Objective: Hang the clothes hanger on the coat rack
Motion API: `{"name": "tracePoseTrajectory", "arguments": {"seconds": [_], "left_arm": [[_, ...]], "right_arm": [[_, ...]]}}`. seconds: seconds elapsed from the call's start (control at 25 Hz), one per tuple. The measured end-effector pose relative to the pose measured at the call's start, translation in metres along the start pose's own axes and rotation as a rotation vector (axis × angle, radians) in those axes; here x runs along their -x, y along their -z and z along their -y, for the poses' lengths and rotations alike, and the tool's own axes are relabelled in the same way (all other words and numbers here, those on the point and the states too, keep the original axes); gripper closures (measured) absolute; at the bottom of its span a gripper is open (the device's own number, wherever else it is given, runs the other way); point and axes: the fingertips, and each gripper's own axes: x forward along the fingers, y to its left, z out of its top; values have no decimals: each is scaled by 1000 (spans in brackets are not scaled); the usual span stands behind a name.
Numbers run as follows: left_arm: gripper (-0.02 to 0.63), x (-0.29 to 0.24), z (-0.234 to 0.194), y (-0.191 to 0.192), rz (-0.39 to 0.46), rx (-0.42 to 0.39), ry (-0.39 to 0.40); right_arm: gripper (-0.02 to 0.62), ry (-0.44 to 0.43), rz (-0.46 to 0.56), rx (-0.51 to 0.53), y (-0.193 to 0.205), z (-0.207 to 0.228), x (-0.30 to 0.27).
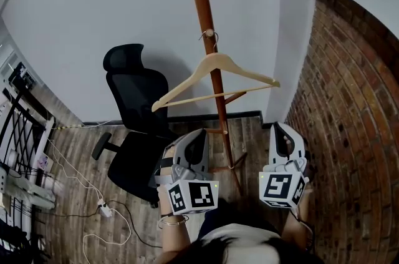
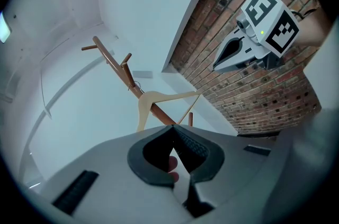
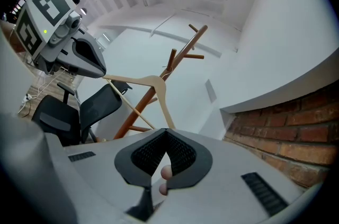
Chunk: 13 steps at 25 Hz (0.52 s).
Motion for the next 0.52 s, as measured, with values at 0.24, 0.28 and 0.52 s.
{"name": "tracePoseTrajectory", "arguments": {"seconds": [0.24,0.28,0.52], "left_arm": [[595,0,0,-1,-6,25,-1],[595,0,-1,-1,-5,26,0],[595,-2,6,3,0,-11,21]], "right_arm": [[560,-9,6,-13,0,-1,0],[560,-10,8,-15,-1,-1,0],[560,-21,6,2,2,-3,0]]}}
